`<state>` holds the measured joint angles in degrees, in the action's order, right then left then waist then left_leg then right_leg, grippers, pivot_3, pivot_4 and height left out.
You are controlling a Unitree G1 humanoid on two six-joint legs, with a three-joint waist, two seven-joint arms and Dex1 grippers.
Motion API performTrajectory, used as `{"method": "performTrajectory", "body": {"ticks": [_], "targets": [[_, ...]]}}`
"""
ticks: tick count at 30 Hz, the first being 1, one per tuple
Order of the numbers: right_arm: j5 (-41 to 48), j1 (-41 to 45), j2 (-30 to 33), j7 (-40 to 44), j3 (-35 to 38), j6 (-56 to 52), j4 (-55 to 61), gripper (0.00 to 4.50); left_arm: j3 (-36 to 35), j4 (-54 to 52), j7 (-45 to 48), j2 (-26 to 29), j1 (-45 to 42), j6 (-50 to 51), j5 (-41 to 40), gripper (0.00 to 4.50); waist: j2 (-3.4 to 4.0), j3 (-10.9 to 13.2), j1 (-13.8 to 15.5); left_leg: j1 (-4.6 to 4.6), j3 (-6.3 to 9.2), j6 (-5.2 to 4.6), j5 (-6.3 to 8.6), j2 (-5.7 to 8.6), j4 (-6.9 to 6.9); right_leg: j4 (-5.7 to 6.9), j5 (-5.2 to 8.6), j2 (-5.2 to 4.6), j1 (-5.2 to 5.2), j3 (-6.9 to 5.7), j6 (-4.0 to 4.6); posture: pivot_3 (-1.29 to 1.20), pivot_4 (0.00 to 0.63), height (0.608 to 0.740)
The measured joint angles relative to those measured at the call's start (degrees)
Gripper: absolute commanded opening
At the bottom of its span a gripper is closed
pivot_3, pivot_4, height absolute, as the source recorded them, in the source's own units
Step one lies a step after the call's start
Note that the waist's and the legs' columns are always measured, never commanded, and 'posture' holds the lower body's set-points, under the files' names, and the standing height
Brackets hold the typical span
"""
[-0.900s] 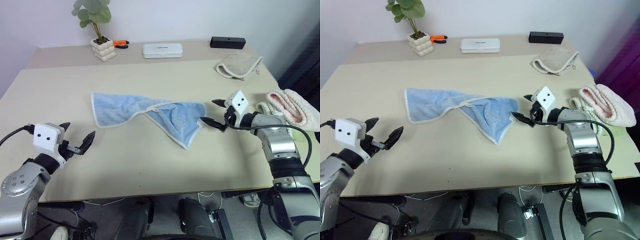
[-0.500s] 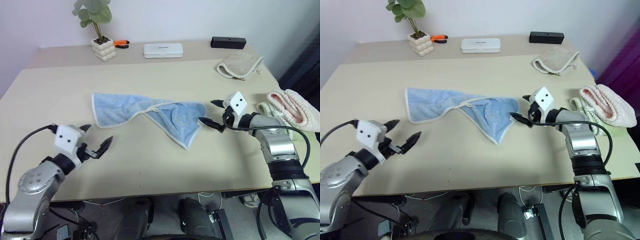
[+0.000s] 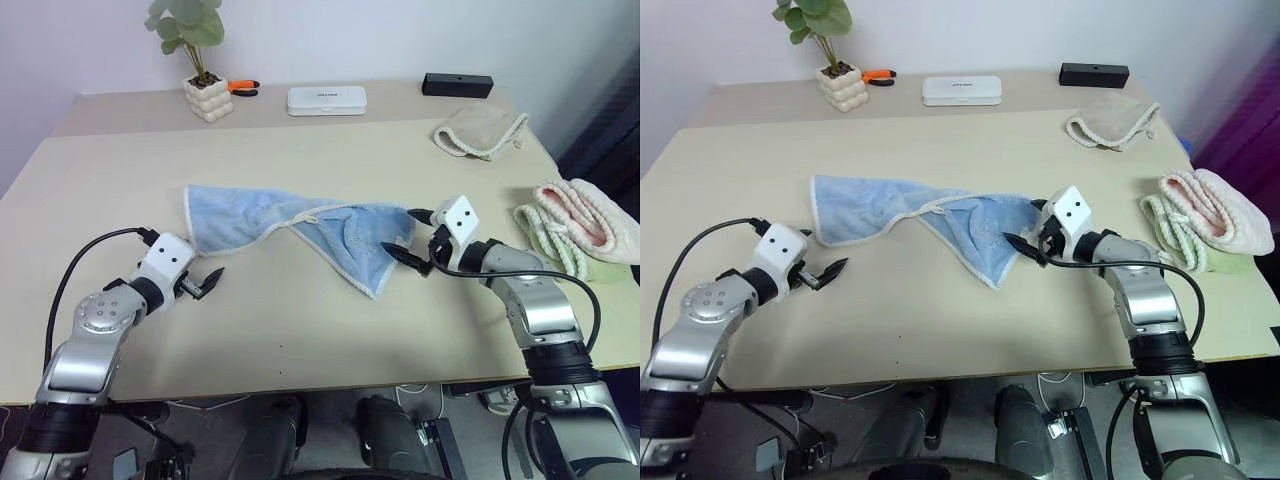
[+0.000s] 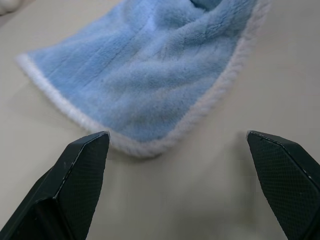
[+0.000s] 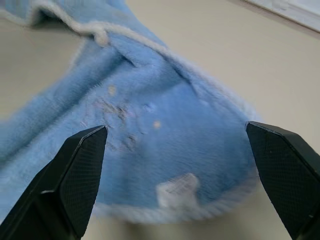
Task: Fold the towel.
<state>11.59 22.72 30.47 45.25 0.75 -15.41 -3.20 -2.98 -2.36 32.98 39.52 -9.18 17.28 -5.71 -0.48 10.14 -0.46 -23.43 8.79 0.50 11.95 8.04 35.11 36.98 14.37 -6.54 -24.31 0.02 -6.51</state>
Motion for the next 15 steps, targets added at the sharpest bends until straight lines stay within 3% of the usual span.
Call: {"method": "performTrajectory", "body": {"ticks": [4, 6, 8, 14, 15], "targets": [[0.0, -0.4, -0.1, -1.5, 0.2, -1.3, 1.4, 4.5, 2.2, 7.9, 3.0, 0.0, -6.1, -4.2, 1.5, 4.49, 0.01, 0.0, 0.1, 0.01, 0.0, 0.0, 0.0, 0.01, 0.01, 0.01, 0.0, 0.0, 0.01, -0.01, 0.0, 0.0, 0.15, 0.74], [0.0, -0.4, -0.1, -2.1, 0.2, -1.8, 1.6, 4.5, 2.8, 11.9, 4.3, -0.2, -8.7, -6.0, 1.8, 3.96, 0.02, 0.0, 0.0, 0.02, 0.0, 0.0, -0.01, 0.01, 0.02, 0.03, -0.01, -0.01, 0.02, 0.0, -0.01, 0.0, 0.15, 0.74], [0.1, -0.4, -0.1, -2.4, 0.2, -2.2, 2.1, 4.5, 3.7, 15.0, 4.6, -0.8, -10.5, -7.7, 2.2, 3.17, 0.02, 0.0, 0.0, 0.03, 0.0, 0.01, -0.01, 0.01, 0.02, 0.05, -0.01, 0.0, 0.02, 0.0, -0.01, 0.0, 0.15, 0.74], [0.7, -0.4, -0.1, -3.2, 0.2, -3.0, 3.6, 4.5, 4.5, 20.2, 5.0, -1.3, -12.1, -12.0, 3.7, 0.02, 0.01, 0.0, -0.5, 0.06, 0.0, 0.02, -0.02, -0.02, 0.01, 0.12, -0.01, 0.03, -0.01, 0.0, -0.01, 0.0, 0.15, 0.74], [0.8, -0.4, 0.0, -3.2, 0.2, -3.0, 3.6, 4.5, 4.4, 20.4, 4.7, -1.3, -12.1, -12.1, 3.9, 0.02, 0.01, 0.0, -0.5, 0.06, 0.0, 0.02, -0.02, -0.03, 0.01, 0.12, -0.01, 0.03, -0.01, 0.01, -0.01, 0.0, 0.15, 0.74]]}}
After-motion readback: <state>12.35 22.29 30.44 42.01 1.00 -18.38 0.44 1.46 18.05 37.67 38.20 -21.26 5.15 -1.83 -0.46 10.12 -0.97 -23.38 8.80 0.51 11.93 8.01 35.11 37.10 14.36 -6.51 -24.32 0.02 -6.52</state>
